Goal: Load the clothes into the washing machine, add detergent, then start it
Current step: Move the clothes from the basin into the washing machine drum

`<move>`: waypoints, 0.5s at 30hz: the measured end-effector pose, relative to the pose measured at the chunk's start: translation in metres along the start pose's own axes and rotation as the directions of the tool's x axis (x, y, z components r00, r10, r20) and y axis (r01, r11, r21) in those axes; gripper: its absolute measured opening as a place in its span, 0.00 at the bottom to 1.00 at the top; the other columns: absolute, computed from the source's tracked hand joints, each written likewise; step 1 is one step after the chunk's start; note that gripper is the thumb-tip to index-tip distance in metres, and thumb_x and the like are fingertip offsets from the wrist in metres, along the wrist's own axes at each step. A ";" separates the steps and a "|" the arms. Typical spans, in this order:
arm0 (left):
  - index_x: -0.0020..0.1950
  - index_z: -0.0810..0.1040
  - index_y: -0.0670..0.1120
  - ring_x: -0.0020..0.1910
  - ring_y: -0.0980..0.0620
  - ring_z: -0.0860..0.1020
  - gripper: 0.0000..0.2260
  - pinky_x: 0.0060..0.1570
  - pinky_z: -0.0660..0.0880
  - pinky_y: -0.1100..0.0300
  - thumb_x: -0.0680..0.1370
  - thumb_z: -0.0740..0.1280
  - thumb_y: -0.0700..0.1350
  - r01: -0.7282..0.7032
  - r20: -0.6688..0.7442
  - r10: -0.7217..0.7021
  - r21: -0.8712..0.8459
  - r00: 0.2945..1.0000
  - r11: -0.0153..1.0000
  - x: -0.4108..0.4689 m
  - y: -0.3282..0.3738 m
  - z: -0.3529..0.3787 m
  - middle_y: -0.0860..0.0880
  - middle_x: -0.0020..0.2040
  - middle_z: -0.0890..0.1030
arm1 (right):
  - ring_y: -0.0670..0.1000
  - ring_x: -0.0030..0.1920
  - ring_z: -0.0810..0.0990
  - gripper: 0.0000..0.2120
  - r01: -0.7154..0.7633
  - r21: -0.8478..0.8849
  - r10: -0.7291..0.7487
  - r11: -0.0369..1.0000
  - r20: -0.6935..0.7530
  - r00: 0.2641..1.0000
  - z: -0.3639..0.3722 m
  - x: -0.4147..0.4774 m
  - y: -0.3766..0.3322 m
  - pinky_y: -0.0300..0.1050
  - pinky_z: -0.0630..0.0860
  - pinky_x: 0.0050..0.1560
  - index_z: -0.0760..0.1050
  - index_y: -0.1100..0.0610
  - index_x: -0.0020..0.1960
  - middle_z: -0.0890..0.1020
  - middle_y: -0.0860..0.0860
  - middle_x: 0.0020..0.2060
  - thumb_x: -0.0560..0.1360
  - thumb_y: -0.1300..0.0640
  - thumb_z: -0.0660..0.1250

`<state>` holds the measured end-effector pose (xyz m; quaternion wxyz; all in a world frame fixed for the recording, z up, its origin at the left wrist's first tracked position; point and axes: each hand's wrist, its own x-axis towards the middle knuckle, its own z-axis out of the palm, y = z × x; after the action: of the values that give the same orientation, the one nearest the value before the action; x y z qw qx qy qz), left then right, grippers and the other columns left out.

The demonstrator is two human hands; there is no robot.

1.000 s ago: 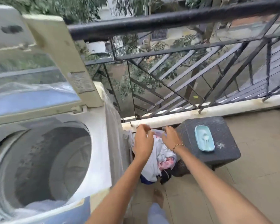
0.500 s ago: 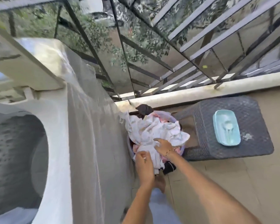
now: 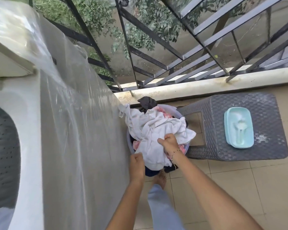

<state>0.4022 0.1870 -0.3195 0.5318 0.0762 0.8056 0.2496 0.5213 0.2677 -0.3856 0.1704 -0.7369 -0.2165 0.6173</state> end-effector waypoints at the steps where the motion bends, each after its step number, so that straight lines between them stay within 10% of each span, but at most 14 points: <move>1: 0.42 0.70 0.44 0.41 0.50 0.69 0.08 0.39 0.66 0.58 0.78 0.61 0.46 0.000 0.013 0.001 -0.029 1.000 1.000 -0.001 0.007 0.001 0.48 0.39 0.72 | 0.52 0.43 0.73 0.11 -0.004 0.114 0.003 0.994 0.010 1.000 0.000 -0.006 -0.004 0.47 0.71 0.45 0.67 0.55 0.42 0.72 0.51 0.38 0.69 0.62 0.70; 3: 0.38 0.71 0.45 0.39 0.49 0.71 0.12 0.40 0.68 0.57 0.75 0.63 0.53 0.010 0.066 -0.004 -0.093 0.998 0.996 -0.002 0.022 0.002 0.48 0.37 0.73 | 0.53 0.46 0.71 0.09 -0.053 0.336 0.035 0.940 0.061 0.998 -0.001 -0.025 -0.016 0.49 0.69 0.49 0.65 0.55 0.38 0.71 0.53 0.39 0.69 0.64 0.65; 6: 0.58 0.75 0.49 0.56 0.46 0.77 0.22 0.58 0.73 0.53 0.74 0.64 0.64 0.173 0.172 -0.147 -0.152 0.974 0.973 -0.009 0.039 0.004 0.49 0.55 0.78 | 0.56 0.48 0.74 0.08 -0.182 0.531 0.076 0.827 0.216 0.973 -0.008 -0.059 -0.029 0.49 0.70 0.52 0.67 0.58 0.42 0.74 0.56 0.45 0.63 0.61 0.61; 10: 0.65 0.74 0.49 0.55 0.44 0.81 0.30 0.45 0.81 0.50 0.71 0.67 0.66 0.352 0.334 -0.268 -0.224 0.904 0.909 -0.031 0.066 0.009 0.44 0.60 0.80 | 0.59 0.49 0.80 0.19 -0.270 0.637 0.030 0.722 0.362 0.932 -0.021 -0.094 -0.036 0.50 0.75 0.52 0.78 0.64 0.55 0.81 0.60 0.49 0.69 0.61 0.56; 15: 0.64 0.76 0.47 0.53 0.48 0.82 0.22 0.45 0.80 0.57 0.72 0.72 0.51 0.081 0.282 -0.028 -0.176 0.959 0.981 -0.049 0.107 0.003 0.46 0.57 0.82 | 0.54 0.46 0.83 0.12 -0.101 0.487 -0.056 0.868 0.298 0.953 -0.040 -0.120 -0.056 0.44 0.79 0.46 0.81 0.56 0.49 0.85 0.55 0.46 0.77 0.53 0.61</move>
<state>0.4100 0.2612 -0.2283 0.6512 0.0383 0.6978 0.2959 0.5373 0.2521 -0.2488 0.3117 -0.5675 -0.0655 0.7592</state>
